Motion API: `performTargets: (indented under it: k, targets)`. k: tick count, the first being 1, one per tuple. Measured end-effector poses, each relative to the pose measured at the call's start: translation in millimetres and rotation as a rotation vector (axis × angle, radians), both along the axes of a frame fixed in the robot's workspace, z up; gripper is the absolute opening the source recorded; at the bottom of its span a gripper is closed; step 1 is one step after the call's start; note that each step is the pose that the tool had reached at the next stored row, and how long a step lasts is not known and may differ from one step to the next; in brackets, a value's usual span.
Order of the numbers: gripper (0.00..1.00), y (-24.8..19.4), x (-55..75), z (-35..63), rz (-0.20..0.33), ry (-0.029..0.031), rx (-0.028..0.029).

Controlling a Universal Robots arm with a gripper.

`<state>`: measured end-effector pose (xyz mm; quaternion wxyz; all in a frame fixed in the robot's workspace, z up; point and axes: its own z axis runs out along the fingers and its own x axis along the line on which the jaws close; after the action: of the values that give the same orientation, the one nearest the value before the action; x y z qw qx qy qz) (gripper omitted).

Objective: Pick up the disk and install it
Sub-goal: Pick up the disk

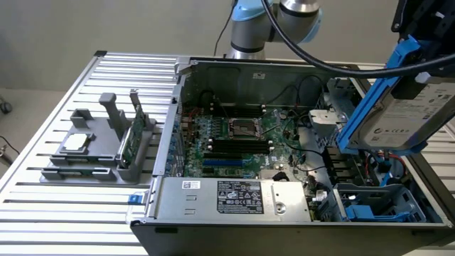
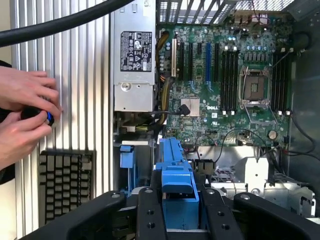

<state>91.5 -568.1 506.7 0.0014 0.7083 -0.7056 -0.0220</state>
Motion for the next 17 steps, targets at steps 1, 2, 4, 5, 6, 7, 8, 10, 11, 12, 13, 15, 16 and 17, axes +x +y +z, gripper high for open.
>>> performTargets:
  k: [1, 2, 4, 5, 6, 7, 8, 10, 11, 12, 13, 15, 16, 17]
  targets:
    - [0.33, -3.5, 1.3, -0.1, 0.000, 0.0000, 0.0001]
    - [0.33, -7.1, 2.5, -0.3, 0.000, 0.0000, -0.0001]
    - [0.33, -14.2, 5.1, -1.5, 0.000, 0.0000, 0.0001]
    - [0.33, -17.5, 6.6, -2.4, 0.000, 0.0000, 0.0000]
    - [0.33, -20.6, 8.3, -3.7, 0.000, 0.0000, 0.0000]
    - [0.33, -23.3, 9.9, -5.4, 0.000, 0.0000, -0.0001]
    - [0.33, -25.8, 11.6, -7.2, 0.000, 0.0000, 0.0000]
    - [0.33, -29.9, 15.5, -10.7, 0.000, 0.0000, -0.0001]
    - [0.33, -31.2, 17.9, -12.6, 0.000, 0.0000, 0.0001]
    - [0.33, -32.0, 19.8, -14.5, 0.000, 0.0000, 0.0002]
    - [0.33, -32.5, 21.6, -16.4, 0.000, 0.0000, 0.0001]
    - [0.33, -33.2, 22.8, -19.9, 0.000, 0.0000, 0.0000]
    - [0.33, -33.5, 22.8, -21.7, 0.000, 0.0001, -0.0001]
    - [0.33, -33.7, 22.8, -23.4, 0.000, 0.0001, -0.0002]
